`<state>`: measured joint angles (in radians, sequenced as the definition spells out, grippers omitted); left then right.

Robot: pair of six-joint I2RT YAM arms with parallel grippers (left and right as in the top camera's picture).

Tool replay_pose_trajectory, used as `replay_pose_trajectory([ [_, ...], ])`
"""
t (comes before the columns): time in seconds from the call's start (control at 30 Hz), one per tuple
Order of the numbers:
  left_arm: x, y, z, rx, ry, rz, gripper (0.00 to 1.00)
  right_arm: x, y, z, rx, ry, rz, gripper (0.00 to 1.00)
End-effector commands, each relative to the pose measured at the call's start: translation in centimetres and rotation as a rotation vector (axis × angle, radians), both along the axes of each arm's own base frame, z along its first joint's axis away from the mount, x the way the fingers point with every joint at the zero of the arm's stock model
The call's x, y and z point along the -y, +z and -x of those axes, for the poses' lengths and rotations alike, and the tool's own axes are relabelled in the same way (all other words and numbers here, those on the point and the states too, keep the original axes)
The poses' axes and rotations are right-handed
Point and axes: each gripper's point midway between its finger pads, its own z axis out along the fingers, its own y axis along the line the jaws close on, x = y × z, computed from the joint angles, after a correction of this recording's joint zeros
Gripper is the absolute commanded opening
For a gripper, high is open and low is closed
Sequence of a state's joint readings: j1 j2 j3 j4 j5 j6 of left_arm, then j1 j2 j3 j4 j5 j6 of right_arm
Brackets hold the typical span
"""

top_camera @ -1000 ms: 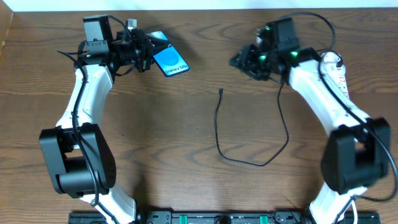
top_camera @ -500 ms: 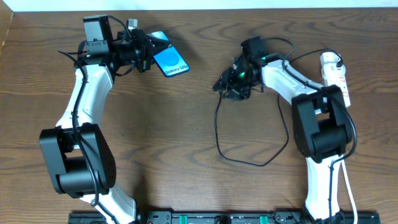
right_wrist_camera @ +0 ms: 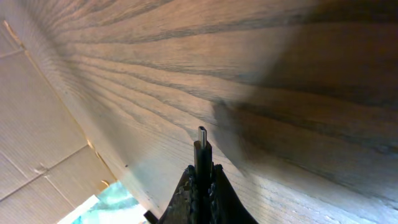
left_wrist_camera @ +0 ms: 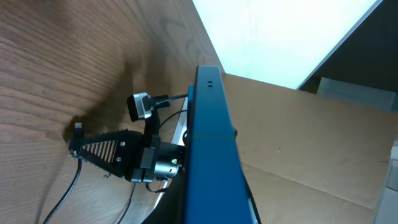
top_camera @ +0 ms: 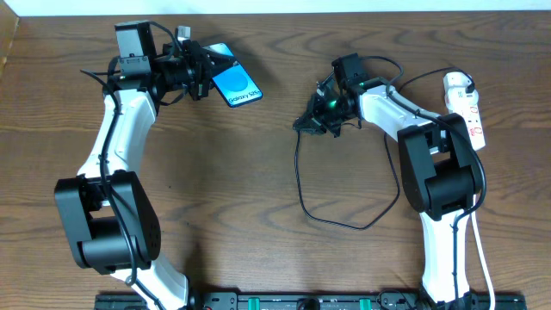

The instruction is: Plug charger to phone and switch on socket

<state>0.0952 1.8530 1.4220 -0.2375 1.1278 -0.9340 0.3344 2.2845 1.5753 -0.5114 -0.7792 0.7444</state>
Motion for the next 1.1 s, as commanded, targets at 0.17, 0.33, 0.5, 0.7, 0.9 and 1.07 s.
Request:
replay_pose_trajectory([
  [0.17, 0.4, 2.1, 0.5, 0.061, -0.038, 0.018, 0.07, -0.3, 6.7, -0.4, 0.301, 0.216, -0.170, 0.01],
  [0.33, 1.3, 4.9, 0.9, 0.223, -0.148, 0.078, 0.07, 0.2, 15.6, 2.0, 0.468, 0.325, -0.323, 0.01],
  [0.5, 1.8, 7.2, 1.5, 0.349, -0.232, 0.118, 0.08, 1.0, 19.8, 5.4, 0.541, 0.407, -0.325, 0.01],
  [0.7, 1.7, 9.5, 0.7, 0.395, -0.217, 0.145, 0.07, -1.5, 21.2, 7.8, 0.577, 0.495, -0.376, 0.01],
  [0.9, 1.7, 12.7, 0.5, 0.478, -0.211, 0.175, 0.07, -4.8, 22.8, 9.5, 0.628, 0.572, -0.468, 0.01],
  [1.07, 1.6, 13.7, 0.3, 0.496, -0.193, 0.188, 0.07, -6.5, 23.9, 9.7, 0.672, 0.590, -0.508, 0.01],
])
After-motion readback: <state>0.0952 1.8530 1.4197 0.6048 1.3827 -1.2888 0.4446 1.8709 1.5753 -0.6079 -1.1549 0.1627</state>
